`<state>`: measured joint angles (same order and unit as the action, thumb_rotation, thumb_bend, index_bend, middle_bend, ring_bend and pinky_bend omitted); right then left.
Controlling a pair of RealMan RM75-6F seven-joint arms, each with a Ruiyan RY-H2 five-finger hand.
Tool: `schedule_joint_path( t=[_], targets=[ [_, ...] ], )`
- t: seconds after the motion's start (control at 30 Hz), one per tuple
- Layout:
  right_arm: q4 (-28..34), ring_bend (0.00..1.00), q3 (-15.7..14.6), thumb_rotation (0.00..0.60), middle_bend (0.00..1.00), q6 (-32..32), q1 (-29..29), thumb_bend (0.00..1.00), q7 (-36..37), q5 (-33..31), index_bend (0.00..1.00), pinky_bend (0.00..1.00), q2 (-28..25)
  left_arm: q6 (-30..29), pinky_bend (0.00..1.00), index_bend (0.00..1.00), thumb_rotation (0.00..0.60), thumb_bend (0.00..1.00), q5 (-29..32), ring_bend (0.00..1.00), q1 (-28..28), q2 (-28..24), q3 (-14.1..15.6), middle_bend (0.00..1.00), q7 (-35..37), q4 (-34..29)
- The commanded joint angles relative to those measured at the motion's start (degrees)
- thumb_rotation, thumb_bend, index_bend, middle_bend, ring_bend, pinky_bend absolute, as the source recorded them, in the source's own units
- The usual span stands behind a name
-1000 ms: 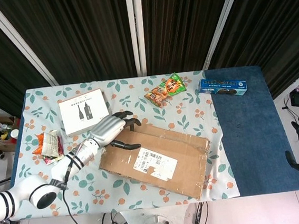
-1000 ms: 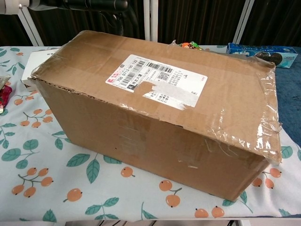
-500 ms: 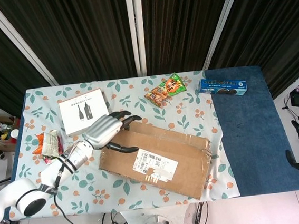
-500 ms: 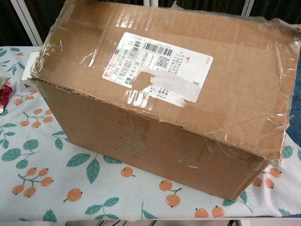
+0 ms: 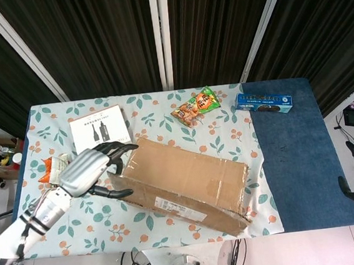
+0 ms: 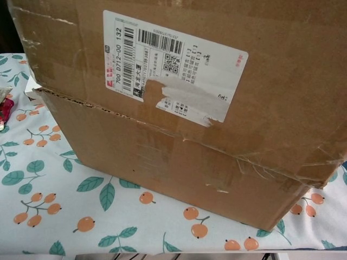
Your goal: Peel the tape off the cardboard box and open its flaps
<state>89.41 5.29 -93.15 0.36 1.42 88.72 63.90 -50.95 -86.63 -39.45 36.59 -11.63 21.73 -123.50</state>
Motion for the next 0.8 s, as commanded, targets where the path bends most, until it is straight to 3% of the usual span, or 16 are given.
schedule_joint_path(
  t=[0.03, 0.2, 0.37, 0.5, 0.53, 0.63, 0.7, 0.77, 0.8],
  targets=[
    [0.22, 0.0, -0.18, 0.6, 0.0, -0.21, -0.01, 0.3, 0.03, 0.49, 0.0, 0.0, 0.16, -4.07, 0.19, 0.1, 0.108, 0.0, -5.37, 0.16, 4.83, -3.36, 3.44, 0.61, 4.72, -2.26],
    [0.38, 0.0, -0.47, 0.6, 0.0, -0.04, 0.03, 0.3, -0.34, 0.83, 0.0, 0.0, 0.34, -8.29, 0.19, 0.08, 0.109, 0.0, -12.41, 0.18, 9.72, -6.32, 7.7, 0.63, 12.44, -1.85],
    [0.61, 0.0, -0.8, 0.6, 0.0, 0.51, 0.21, 0.3, -1.02, 1.04, 0.0, 0.0, 0.52, -11.22, 0.19, 0.08, 0.105, 0.0, -14.85, 0.19, 12.32, -7.04, 9.67, 0.62, 14.82, 0.61],
    [2.03, 0.0, -1.04, 0.6, 0.0, 0.71, 0.86, 0.3, -2.12, 2.64, 0.0, 0.0, 0.31, -13.96, 0.19, 0.08, 0.113, 0.0, -12.06, 0.17, 14.15, -5.11, 9.31, 0.35, 10.44, 3.94],
    [2.72, 0.0, -1.12, 0.6, 0.0, 0.85, 1.14, 0.3, -2.58, 3.27, 0.0, 0.0, 0.05, -14.89, 0.19, 0.08, 0.139, 0.0, -10.8, 0.16, 14.74, -4.23, 9.07, 0.3, 8.56, 4.87],
    [6.42, 0.0, -1.3, 0.6, 0.0, 1.78, 2.58, 0.3, -4.24, 5.96, 0.0, 0.0, -1.5, -19.61, 0.19, 0.08, 0.3, 0.0, -6.21, 0.13, 17.4, 0.08, 8.0, 0.18, -0.48, 9.02],
    [10.31, 0.0, -1.38, 0.6, 0.0, 3.08, 3.99, 0.28, -5.6, 8.11, 0.0, 0.0, -3.22, -23.38, 0.19, 0.08, 0.405, 0.0, -3.06, 0.12, 19.57, 3.65, 7.4, 0.15, -8.05, 12.3],
    [14.0, 0.0, -1.4, 0.6, 0.0, 4.49, 5.29, 0.23, -6.88, 9.92, 0.0, 0.0, -4.82, -26.3, 0.19, 0.08, 0.552, 0.0, -0.67, 0.12, 21.28, 6.58, 7.03, 0.14, -13.34, 14.95],
    [16.63, 0.0, -1.38, 0.6, 0.0, 5.69, 6.28, 0.2, -7.94, 11.13, 0.0, 0.0, -5.87, -27.77, 0.19, 0.08, 0.584, 0.0, 0.71, 0.11, 22.33, 8.25, 6.98, 0.14, -15.6, 16.67]
  ],
)
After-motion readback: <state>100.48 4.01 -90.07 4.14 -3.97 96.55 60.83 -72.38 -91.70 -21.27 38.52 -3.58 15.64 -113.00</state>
